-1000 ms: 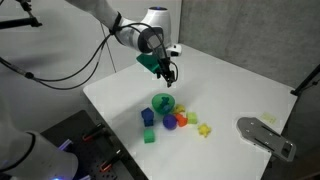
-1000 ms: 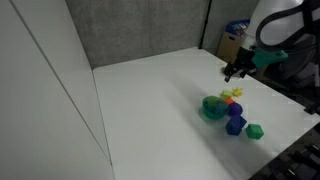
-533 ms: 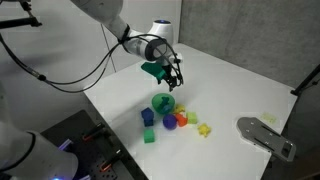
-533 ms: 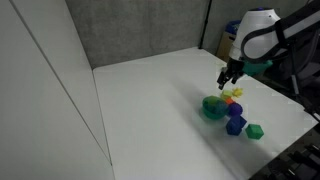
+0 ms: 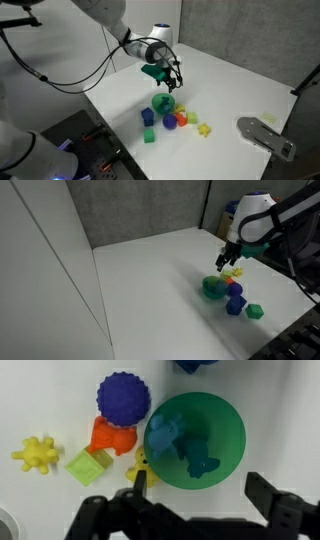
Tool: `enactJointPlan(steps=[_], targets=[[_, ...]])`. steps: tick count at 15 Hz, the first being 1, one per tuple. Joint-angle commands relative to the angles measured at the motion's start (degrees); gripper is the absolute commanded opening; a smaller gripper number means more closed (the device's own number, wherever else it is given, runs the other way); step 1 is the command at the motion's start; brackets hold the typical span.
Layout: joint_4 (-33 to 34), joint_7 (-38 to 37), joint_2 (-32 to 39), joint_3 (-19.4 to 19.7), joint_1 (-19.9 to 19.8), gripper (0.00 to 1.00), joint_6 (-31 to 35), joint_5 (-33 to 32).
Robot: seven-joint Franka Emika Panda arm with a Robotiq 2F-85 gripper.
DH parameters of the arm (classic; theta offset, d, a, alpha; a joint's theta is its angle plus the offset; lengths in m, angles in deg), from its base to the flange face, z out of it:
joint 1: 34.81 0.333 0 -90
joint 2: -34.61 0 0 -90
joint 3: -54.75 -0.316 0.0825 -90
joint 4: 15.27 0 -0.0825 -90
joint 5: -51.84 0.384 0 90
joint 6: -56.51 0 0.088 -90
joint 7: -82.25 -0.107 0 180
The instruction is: Pick up the dark blue toy from the green bowl and put it on the table
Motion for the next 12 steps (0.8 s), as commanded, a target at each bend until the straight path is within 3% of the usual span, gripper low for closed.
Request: enactJointPlan(steps=[1,12], targets=[[2.0,2.2,3.7,0.0,0.3,1.00,2.1,0.4],[6.2,15.8,14.4,-3.1,-2.0,1.00,10.0,-0.1]])
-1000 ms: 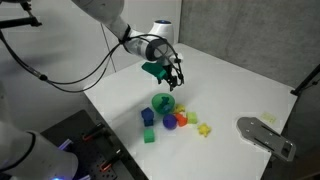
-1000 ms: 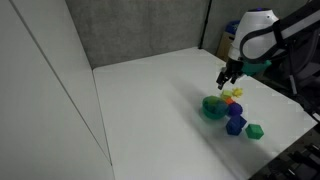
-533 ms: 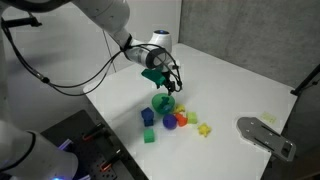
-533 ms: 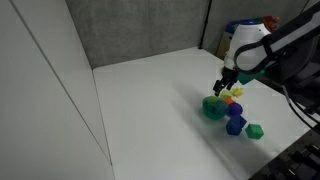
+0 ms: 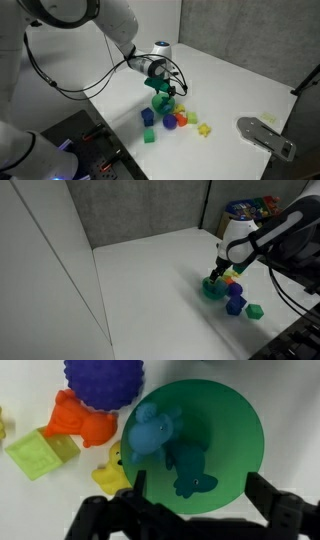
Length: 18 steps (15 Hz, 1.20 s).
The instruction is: Pick up the dark blue toy from the green bowl and put it on the table
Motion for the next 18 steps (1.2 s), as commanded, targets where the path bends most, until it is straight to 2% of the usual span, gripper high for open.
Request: enactJointPlan(steps=[1,7,18], targets=[[2.8,5.5,3.7,-2.0,-1.8,1.00,2.3,-0.4],[4.7,9.6,8.0,-2.8,-2.5,1.00,6.5,-1.0],[4.8,14.9,12.0,-6.5,-7.0,1.00,11.9,-1.1]])
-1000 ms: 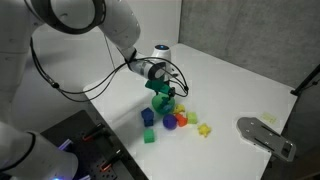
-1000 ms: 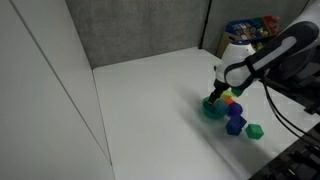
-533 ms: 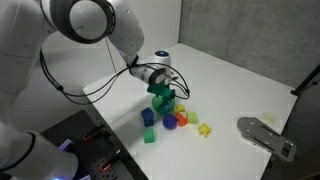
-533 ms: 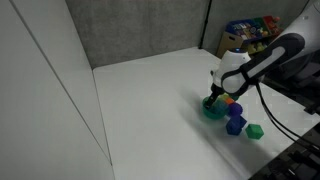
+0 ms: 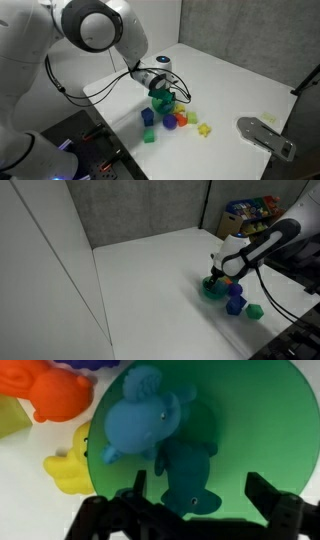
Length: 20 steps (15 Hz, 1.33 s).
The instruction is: Pick up the dark blue toy from the green bowl and put it on the table
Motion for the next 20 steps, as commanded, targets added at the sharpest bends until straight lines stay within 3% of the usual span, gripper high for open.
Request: enactJointPlan(steps=[1,5,6,7,13,17,20], targets=[[1.1,1.8,1.7,-1.4,-1.8,1.00,2.1,-1.1],[1.2,1.3,2.9,-1.6,-2.1,1.00,4.6,-1.1],[1.3,1.1,3.2,-1.6,-2.1,0.75,5.1,-1.1],[1.3,0.8,3.4,-1.3,-2.0,0.74,5.7,-1.2],[-0.1,0.3,1.8,-1.7,-2.3,0.26,6.9,-1.1],[-1.8,-0.6,-0.6,-1.9,-2.4,0.10,6.9,-0.7],[-2.6,-1.4,-2.6,-1.9,-2.3,0.07,6.1,-0.3]])
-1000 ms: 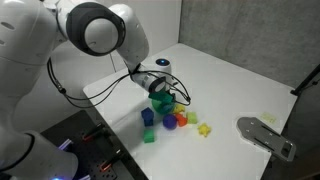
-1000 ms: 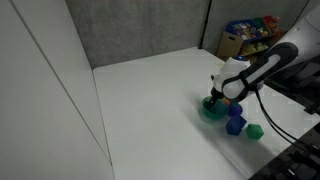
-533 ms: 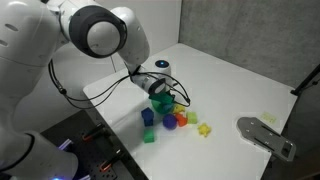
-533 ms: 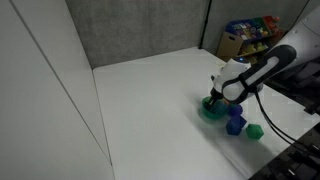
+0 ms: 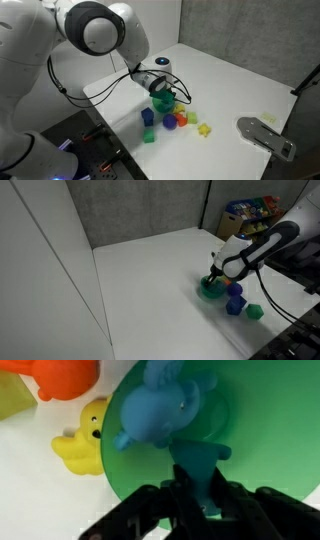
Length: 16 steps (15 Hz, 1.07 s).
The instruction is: Pick up the dark blue toy from the green bowl and put it on the table
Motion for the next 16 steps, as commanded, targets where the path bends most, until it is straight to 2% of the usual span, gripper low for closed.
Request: enactJointPlan(steps=[1,6,10,16], targets=[[-2.7,-2.0,-4.3,-1.0,-1.0,0.07,-0.6,-0.1],[-5.4,-2.2,-8.7,-2.6,-1.8,0.07,-2.1,0.5],[-7.7,-4.3,-12.5,-1.2,-1.6,0.07,-1.8,1.2],[-11.4,-4.6,-17.1,-0.4,-3.9,0.07,-1.2,2.3]])
